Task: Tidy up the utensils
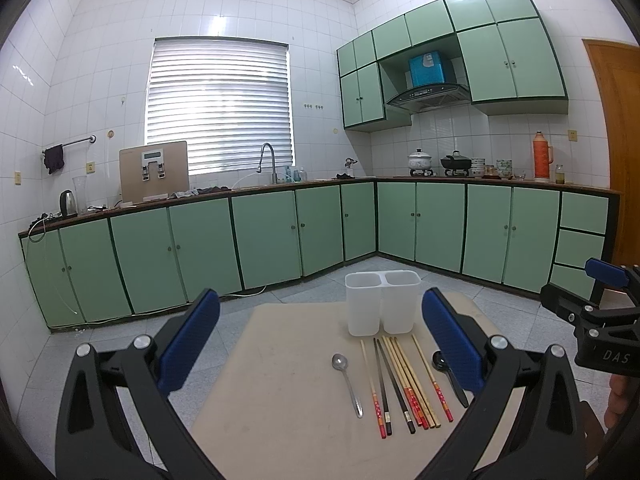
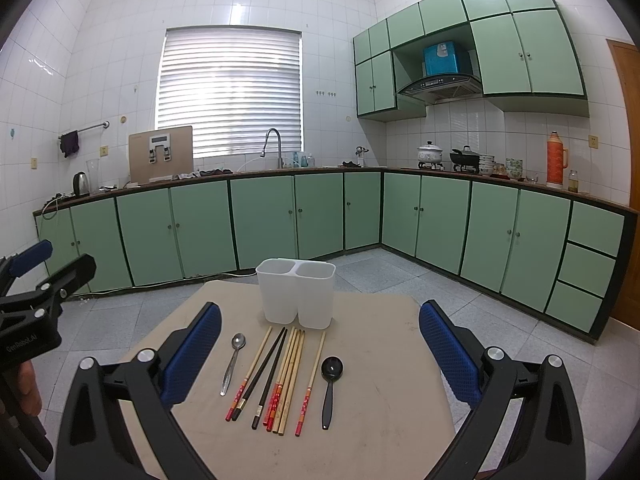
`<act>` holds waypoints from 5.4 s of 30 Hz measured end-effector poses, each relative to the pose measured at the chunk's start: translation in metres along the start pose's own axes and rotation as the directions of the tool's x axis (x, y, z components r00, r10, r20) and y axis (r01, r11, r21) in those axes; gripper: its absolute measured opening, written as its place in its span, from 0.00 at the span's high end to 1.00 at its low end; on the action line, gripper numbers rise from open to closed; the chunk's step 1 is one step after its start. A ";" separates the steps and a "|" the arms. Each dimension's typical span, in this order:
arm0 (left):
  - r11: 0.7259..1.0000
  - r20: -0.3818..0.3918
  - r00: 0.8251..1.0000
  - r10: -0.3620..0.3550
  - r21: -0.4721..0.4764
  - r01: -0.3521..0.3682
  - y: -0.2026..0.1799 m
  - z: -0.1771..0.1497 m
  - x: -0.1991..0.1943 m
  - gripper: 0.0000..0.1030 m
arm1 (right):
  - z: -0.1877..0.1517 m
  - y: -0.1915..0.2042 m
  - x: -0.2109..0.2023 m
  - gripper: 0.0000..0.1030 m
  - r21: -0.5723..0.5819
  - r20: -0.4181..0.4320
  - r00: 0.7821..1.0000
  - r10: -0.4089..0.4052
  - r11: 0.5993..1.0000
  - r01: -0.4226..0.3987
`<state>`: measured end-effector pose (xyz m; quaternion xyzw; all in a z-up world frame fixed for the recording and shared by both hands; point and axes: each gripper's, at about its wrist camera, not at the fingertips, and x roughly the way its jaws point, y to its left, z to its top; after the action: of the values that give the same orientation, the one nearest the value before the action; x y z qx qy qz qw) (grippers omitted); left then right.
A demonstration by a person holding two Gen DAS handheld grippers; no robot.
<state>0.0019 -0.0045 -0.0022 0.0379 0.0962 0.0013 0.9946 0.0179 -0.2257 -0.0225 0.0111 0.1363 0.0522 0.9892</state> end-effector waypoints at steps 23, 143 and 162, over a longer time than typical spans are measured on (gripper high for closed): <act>1.000 0.003 1.000 0.003 0.001 -0.003 0.001 -0.001 0.000 0.05 | -0.002 0.000 0.002 0.06 0.000 -0.002 1.000 -0.001 1.000 0.001; 0.970 -0.243 0.947 -0.212 -0.172 0.173 0.006 -0.041 0.250 0.73 | -0.011 -0.057 0.256 0.66 0.085 -0.199 0.964 0.177 0.983 -0.163; 0.966 0.021 0.974 -0.225 -0.129 0.226 -0.043 0.073 0.309 0.73 | 0.077 -0.051 0.365 0.66 0.104 0.073 0.994 0.078 0.991 -0.086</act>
<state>0.3193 -0.0497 0.0073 -0.0385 0.0965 -0.1056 0.9890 0.3932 -0.2383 -0.0485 0.0715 0.1039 0.0850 0.9884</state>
